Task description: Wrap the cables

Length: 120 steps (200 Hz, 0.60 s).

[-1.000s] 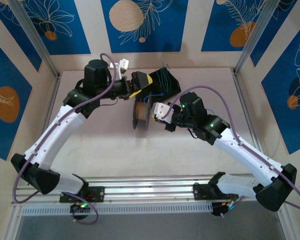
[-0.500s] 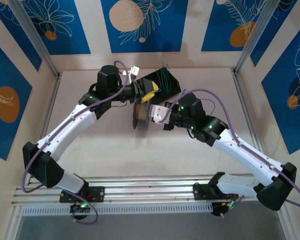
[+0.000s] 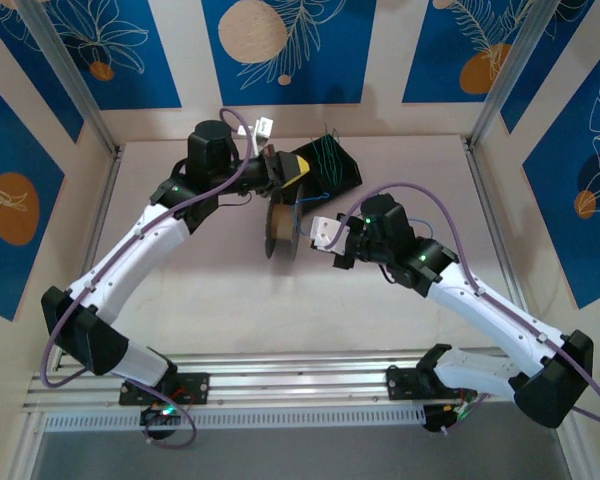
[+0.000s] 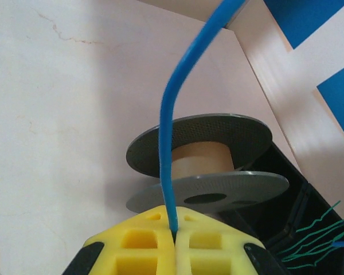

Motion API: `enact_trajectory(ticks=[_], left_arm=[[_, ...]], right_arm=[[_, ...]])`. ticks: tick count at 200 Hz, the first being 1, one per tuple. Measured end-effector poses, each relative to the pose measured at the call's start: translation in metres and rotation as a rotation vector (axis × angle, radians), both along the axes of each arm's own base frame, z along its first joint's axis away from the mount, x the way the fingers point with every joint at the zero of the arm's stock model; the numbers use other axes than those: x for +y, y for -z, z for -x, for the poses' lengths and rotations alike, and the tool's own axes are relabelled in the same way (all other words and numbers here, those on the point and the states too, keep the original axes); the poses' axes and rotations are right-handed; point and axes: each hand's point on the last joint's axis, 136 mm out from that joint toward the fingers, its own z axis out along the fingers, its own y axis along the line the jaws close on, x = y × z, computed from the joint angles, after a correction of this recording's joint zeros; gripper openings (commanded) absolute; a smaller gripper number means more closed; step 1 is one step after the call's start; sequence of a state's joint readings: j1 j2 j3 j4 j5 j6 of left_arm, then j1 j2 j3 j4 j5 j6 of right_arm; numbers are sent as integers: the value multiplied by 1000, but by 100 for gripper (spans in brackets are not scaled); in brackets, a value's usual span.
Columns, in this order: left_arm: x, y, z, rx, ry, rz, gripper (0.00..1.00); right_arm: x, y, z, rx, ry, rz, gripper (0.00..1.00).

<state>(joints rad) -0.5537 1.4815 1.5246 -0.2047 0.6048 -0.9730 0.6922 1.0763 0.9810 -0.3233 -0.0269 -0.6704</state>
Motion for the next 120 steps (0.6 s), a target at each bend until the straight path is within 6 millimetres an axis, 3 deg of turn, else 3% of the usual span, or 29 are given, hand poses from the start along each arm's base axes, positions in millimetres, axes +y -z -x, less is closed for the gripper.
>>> enact_trajectory(ticks=[8, 17, 40, 79, 120], left_arm=[[0, -1, -2, -12, 0, -11, 53], [-2, 1, -4, -16, 10, -25, 58], [-12, 11, -6, 12, 72, -62, 60], [-27, 51, 8, 144, 197, -118, 63], [-49, 50, 34, 205, 322, -50, 64]], right_arm=[[-3, -2, 1, 5, 4, -14, 0], [-7, -3, 2, 11, 8, -29, 0], [-15, -10, 5, 8, 14, -61, 0], [-19, -19, 4, -4, 11, -94, 0], [-16, -20, 8, 8, -18, -107, 0]])
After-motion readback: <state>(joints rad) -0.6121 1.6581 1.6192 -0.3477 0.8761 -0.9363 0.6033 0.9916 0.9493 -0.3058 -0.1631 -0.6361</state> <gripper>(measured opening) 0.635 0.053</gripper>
